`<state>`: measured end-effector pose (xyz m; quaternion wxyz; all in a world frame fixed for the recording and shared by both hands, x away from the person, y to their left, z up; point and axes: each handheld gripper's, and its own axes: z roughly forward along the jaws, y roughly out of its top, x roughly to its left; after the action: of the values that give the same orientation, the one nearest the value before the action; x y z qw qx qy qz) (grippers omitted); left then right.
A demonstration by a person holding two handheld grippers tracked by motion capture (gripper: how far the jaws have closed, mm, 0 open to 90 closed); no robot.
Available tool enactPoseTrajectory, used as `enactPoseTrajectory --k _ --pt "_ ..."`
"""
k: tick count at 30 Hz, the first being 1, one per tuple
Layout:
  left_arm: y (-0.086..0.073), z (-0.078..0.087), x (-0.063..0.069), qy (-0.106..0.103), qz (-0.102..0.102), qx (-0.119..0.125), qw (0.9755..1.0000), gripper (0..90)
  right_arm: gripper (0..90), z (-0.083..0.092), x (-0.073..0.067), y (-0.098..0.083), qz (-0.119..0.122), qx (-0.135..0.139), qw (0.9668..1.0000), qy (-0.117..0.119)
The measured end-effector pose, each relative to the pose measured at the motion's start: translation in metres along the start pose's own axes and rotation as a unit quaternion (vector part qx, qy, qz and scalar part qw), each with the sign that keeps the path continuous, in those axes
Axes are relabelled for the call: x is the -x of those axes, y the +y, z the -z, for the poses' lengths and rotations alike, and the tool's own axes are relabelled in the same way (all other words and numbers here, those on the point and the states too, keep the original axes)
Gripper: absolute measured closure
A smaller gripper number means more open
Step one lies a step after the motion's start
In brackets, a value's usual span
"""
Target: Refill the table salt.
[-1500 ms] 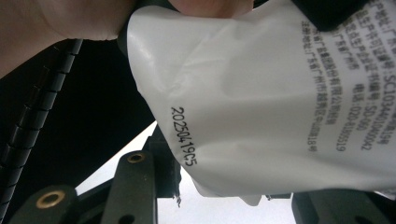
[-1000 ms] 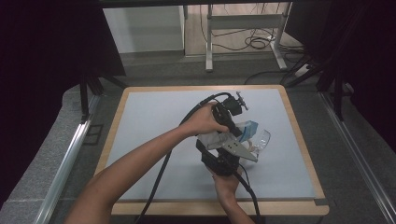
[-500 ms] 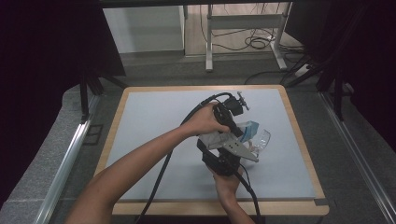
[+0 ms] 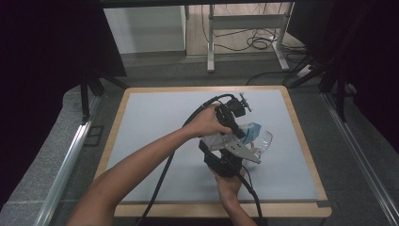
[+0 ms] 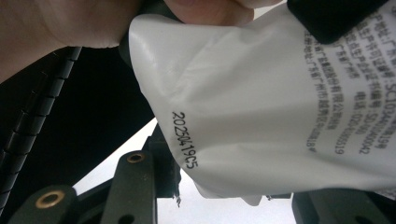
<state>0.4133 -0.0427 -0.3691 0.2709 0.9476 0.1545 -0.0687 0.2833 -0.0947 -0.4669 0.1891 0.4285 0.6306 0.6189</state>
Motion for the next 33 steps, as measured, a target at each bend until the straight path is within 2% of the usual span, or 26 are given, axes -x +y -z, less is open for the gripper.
enactPoseTrajectory --k 33 --pt "-0.0015 -0.0007 -0.0015 0.000 0.000 -0.002 1.0000 89.9 56.8 -0.0013 0.0005 0.0002 0.003 0.001 1.0000 0.003"
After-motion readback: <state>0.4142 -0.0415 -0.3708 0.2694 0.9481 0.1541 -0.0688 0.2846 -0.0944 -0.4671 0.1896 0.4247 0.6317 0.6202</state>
